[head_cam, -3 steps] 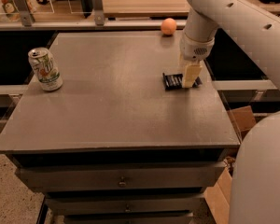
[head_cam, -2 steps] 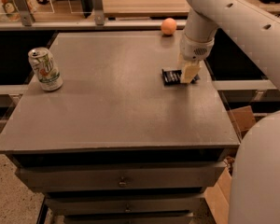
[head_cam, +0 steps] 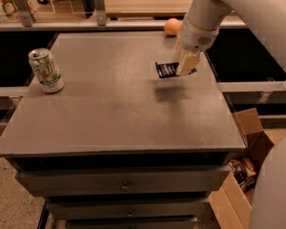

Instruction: Move rxbar blueberry near 7up can

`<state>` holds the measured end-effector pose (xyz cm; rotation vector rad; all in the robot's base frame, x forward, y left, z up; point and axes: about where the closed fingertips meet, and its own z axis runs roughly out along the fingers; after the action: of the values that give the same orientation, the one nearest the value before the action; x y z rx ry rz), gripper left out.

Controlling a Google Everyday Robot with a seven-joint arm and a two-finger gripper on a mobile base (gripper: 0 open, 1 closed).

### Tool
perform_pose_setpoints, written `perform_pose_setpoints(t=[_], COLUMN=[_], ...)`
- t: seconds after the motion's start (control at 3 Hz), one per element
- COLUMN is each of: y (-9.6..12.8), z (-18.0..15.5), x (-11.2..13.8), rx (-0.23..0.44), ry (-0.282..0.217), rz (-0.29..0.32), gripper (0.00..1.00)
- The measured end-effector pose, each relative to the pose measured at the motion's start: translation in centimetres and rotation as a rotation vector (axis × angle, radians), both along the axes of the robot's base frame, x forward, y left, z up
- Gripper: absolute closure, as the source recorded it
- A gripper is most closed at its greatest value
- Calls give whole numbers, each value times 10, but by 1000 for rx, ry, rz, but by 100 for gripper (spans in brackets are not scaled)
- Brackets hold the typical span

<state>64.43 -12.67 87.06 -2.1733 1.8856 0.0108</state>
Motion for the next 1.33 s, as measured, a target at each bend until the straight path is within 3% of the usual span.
perform_pose_setpoints(t=[0.67, 1.33], y=[58, 122], z=[35, 36], x=[-2, -6], rx=[107, 159], ry=[-42, -29], rz=[79, 159], gripper=[100, 100])
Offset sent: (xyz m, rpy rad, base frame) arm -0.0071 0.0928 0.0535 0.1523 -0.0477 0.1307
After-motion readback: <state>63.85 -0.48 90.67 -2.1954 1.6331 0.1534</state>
